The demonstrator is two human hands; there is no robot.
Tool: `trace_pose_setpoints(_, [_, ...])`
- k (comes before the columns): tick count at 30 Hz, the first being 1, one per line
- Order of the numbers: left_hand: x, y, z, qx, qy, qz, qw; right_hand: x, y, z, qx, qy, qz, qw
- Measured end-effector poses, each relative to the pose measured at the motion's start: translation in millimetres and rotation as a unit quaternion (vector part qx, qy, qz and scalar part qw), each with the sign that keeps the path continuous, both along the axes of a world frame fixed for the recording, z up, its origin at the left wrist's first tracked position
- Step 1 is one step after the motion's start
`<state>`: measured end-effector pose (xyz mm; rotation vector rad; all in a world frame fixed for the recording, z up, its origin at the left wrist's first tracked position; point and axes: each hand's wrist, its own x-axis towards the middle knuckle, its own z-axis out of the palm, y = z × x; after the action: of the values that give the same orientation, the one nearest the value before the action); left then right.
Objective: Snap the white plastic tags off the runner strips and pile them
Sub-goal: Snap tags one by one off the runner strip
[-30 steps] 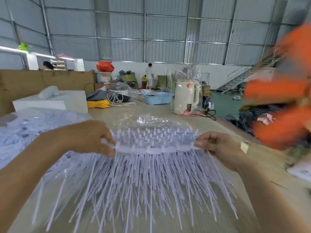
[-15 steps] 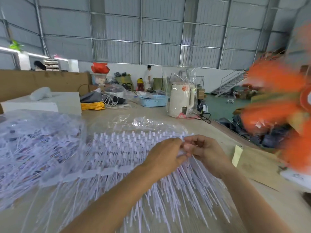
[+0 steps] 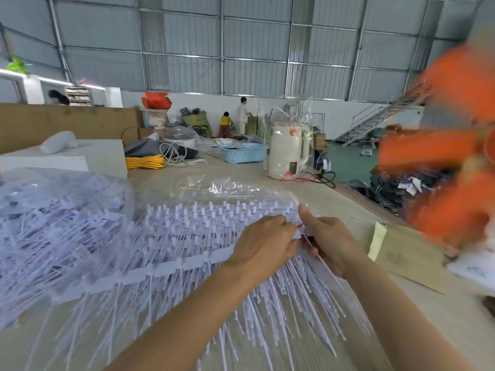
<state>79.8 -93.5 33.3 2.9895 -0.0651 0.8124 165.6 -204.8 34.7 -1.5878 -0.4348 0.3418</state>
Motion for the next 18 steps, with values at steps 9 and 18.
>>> trace_pose_setpoints(9, [0, 0, 5, -0.02, 0.042, -0.018, 0.999, 0, 6, -5, -0.026, -0.232, -0.053, 0.971])
trace_pose_setpoints(18, [-1, 15, 13, -0.318, 0.047, -0.12, 0.939, -4, 0, 3, 0.057, -0.263, -0.016, 0.963])
